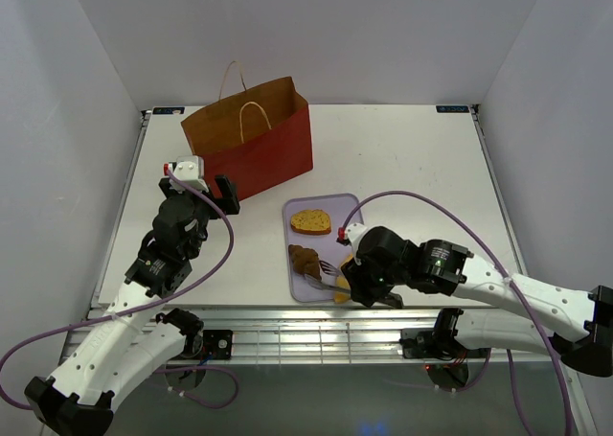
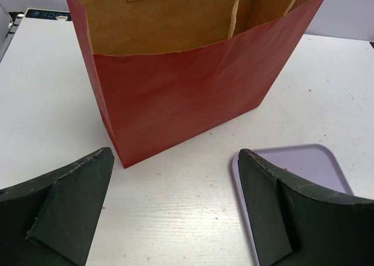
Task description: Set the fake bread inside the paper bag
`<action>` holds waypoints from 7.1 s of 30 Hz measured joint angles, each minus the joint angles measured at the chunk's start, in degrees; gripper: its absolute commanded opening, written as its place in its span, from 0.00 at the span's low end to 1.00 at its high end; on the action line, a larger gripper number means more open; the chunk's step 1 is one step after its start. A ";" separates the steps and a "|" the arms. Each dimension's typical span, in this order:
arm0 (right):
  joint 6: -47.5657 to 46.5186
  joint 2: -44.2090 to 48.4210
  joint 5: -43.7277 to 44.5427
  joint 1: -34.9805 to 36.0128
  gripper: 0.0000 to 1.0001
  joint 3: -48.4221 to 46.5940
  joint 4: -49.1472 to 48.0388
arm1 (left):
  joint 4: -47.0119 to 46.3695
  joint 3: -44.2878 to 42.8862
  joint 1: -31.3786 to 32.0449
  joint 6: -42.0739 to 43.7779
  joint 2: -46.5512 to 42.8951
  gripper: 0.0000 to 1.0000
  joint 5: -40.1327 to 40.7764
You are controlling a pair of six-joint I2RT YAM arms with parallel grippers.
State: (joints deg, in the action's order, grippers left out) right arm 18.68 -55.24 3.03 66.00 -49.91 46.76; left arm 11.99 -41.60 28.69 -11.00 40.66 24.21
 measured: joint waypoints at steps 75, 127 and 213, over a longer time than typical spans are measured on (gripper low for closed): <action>-3.06 -9.51 22.03 -1.22 0.24 -32.37 -0.13 | 0.00 0.00 0.02 0.00 -0.50 0.98 0.70; -14.69 -41.62 2.34 -22.86 0.54 -63.65 -5.27 | -0.42 0.96 0.04 -0.09 -2.64 0.98 0.50; 0.61 -13.97 11.67 -42.25 0.68 27.19 -54.64 | -0.39 0.96 0.04 -0.04 -1.51 0.98 1.27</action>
State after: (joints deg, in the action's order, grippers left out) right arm 19.29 -69.21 14.70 23.75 -22.72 -7.88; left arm 11.60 -40.64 28.73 -11.05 39.16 25.47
